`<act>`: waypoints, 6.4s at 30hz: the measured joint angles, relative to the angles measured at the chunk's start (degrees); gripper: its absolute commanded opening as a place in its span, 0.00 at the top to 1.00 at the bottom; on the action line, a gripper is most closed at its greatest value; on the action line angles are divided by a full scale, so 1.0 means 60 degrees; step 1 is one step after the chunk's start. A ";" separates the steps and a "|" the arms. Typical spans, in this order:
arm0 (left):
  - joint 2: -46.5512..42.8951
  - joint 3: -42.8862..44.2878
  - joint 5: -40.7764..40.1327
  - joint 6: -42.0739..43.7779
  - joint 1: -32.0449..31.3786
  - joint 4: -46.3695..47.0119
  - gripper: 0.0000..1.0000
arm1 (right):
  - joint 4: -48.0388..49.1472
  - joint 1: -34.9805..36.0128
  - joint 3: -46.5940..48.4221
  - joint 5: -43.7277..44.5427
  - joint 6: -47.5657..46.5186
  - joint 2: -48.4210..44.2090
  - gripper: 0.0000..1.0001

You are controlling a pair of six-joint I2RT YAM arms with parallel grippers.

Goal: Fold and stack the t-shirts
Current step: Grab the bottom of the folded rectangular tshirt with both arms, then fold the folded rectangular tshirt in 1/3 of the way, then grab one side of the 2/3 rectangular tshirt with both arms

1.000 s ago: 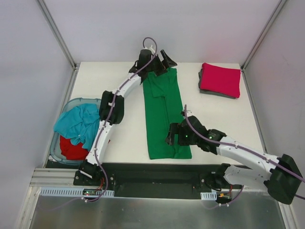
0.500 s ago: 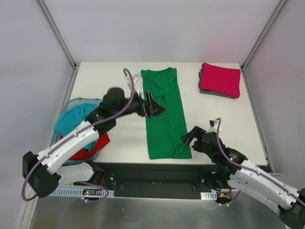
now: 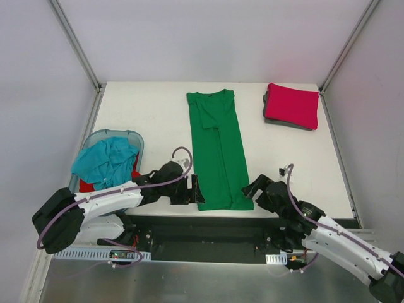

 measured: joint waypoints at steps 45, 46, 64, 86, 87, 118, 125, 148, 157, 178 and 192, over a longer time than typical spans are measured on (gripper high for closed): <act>0.1778 -0.0022 -0.0127 -0.0922 -0.0714 0.0911 1.00 | -0.1851 -0.0004 0.1614 -0.1439 -0.0831 0.3887 0.99; 0.1763 -0.0022 -0.0146 -0.0922 -0.0714 0.0903 1.00 | -0.1978 -0.0004 0.1628 -0.1359 -0.0831 0.3781 0.99; 0.0903 0.0393 0.0058 -0.0863 -0.0623 0.0838 1.00 | -0.1392 -0.0004 0.2310 -0.1953 -0.1778 0.3574 0.99; 0.3836 0.4903 0.0197 0.0543 0.3195 0.0430 1.00 | 0.0255 -0.3388 0.8349 -0.2645 -0.6160 0.9602 0.99; 0.4127 0.5198 0.0197 0.0623 0.3279 0.0397 1.00 | 0.0382 -0.3515 0.8601 -0.2743 -0.6295 0.9919 0.99; 0.7493 0.7981 -0.0106 0.1701 0.4499 -0.0667 0.01 | 0.1676 -0.4659 1.1333 -0.3399 -0.7184 1.4265 0.04; 0.5439 0.6459 -0.0178 0.1698 0.4499 -0.0630 0.01 | 0.1683 -0.4663 0.9719 -0.3362 -0.7187 1.2444 0.04; 0.5512 0.3869 0.1049 0.0543 0.3767 0.0933 0.62 | 0.2932 -0.4666 0.5140 -0.3570 -0.4885 0.9894 0.04; 0.6003 0.3912 0.1075 0.0280 0.3657 0.1297 1.00 | 0.3122 -0.4670 0.5107 -0.3432 -0.4550 1.0145 0.02; 0.6011 0.3923 0.1042 0.0280 0.3654 0.1337 1.00 | 0.3581 -0.4699 0.5450 -0.3319 -0.3657 1.1176 0.64; 0.5552 0.3563 0.0612 0.0342 0.3289 0.1268 1.00 | 0.3337 -0.4674 0.5184 -0.3326 -0.3687 1.0976 1.00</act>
